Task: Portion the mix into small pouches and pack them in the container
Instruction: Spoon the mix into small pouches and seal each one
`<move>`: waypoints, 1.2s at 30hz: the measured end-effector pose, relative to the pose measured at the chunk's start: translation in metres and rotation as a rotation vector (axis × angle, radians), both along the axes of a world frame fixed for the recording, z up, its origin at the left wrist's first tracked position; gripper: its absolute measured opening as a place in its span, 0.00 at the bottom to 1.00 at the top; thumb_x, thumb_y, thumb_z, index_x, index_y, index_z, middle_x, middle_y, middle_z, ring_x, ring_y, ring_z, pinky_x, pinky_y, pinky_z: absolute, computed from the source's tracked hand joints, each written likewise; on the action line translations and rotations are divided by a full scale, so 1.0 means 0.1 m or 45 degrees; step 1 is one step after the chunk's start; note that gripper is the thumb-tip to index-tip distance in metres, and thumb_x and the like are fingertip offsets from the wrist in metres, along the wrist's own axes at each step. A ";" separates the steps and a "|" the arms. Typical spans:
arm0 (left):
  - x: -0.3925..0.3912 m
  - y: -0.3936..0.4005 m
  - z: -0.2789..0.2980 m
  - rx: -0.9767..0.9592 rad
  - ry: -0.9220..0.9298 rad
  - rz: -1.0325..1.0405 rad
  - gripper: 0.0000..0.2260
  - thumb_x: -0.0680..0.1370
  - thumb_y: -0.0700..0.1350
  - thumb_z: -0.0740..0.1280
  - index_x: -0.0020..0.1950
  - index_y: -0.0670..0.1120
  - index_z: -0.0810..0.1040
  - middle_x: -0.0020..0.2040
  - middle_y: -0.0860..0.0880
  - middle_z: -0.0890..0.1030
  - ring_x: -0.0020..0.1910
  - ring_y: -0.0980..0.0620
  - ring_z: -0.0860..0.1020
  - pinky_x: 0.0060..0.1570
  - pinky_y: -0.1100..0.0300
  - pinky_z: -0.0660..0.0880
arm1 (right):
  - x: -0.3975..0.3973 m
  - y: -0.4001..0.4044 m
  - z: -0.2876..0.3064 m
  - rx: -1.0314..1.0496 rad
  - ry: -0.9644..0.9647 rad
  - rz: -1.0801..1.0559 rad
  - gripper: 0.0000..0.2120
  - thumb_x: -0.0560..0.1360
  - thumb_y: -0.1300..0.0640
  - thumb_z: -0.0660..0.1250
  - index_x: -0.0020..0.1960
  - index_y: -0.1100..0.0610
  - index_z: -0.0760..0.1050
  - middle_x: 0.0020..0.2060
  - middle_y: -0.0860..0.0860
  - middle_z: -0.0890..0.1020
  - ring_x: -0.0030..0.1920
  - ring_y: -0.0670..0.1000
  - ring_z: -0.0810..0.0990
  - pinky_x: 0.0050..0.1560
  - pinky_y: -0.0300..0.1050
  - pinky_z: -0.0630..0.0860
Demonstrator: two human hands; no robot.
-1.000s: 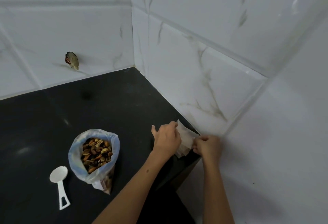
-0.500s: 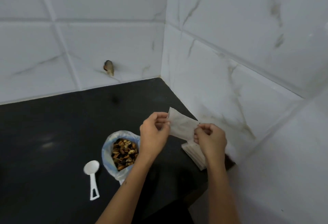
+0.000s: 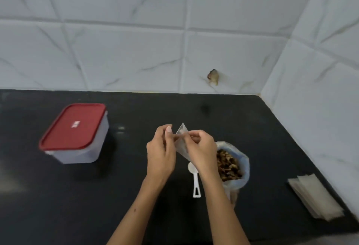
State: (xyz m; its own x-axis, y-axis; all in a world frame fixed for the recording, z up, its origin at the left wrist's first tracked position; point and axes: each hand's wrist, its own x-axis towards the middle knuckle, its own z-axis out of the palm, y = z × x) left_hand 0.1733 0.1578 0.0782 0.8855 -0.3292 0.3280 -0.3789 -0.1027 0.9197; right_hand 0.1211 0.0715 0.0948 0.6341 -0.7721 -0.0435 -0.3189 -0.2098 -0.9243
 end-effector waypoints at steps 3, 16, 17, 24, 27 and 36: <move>0.10 0.18 0.00 -0.014 -0.122 -0.024 0.13 0.81 0.53 0.53 0.57 0.48 0.71 0.35 0.48 0.81 0.34 0.54 0.80 0.30 0.61 0.75 | 0.21 0.19 -0.09 0.205 -0.016 0.008 0.08 0.74 0.49 0.70 0.48 0.53 0.80 0.40 0.48 0.84 0.42 0.46 0.84 0.48 0.47 0.82; 0.57 0.60 -0.35 -0.100 -0.249 -0.366 0.20 0.71 0.50 0.70 0.59 0.41 0.74 0.57 0.50 0.78 0.54 0.55 0.80 0.50 0.59 0.79 | 0.29 0.35 -0.11 0.853 -0.177 -0.058 0.07 0.75 0.64 0.68 0.51 0.61 0.81 0.48 0.58 0.85 0.49 0.54 0.85 0.43 0.45 0.81; 0.61 0.62 -0.38 -0.019 -0.277 -0.408 0.25 0.69 0.50 0.71 0.61 0.41 0.72 0.62 0.49 0.76 0.59 0.54 0.77 0.56 0.59 0.76 | 0.27 0.36 -0.12 0.823 -0.169 -0.078 0.06 0.74 0.64 0.69 0.50 0.61 0.81 0.48 0.57 0.85 0.49 0.54 0.84 0.43 0.44 0.80; 0.65 0.45 -0.54 0.623 -0.575 -0.457 0.46 0.66 0.61 0.71 0.77 0.45 0.57 0.75 0.51 0.62 0.75 0.51 0.59 0.74 0.52 0.46 | 0.22 0.38 -0.12 0.582 -0.112 -0.035 0.08 0.71 0.69 0.69 0.48 0.59 0.78 0.38 0.54 0.83 0.40 0.50 0.83 0.41 0.42 0.79; 0.60 0.33 -0.53 0.500 -0.479 -0.354 0.37 0.66 0.58 0.70 0.72 0.45 0.66 0.65 0.51 0.74 0.65 0.53 0.71 0.71 0.54 0.55 | 0.17 0.31 -0.10 0.164 0.010 0.076 0.10 0.71 0.70 0.67 0.42 0.55 0.78 0.34 0.48 0.81 0.36 0.46 0.79 0.38 0.39 0.76; 0.44 0.10 -0.48 0.333 -0.633 -0.227 0.24 0.66 0.47 0.70 0.61 0.50 0.71 0.52 0.53 0.76 0.51 0.58 0.74 0.57 0.65 0.64 | 0.07 0.06 0.00 -0.321 0.390 0.453 0.17 0.76 0.67 0.59 0.33 0.50 0.72 0.57 0.52 0.73 0.58 0.49 0.72 0.52 0.40 0.73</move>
State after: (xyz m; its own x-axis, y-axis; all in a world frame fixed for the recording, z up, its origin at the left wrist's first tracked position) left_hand 0.2175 0.1677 0.0301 0.5699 -0.5847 0.5773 -0.7903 -0.1976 0.5800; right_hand 0.1283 0.0776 0.0946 0.8459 -0.5221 -0.1084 -0.4349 -0.5579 -0.7068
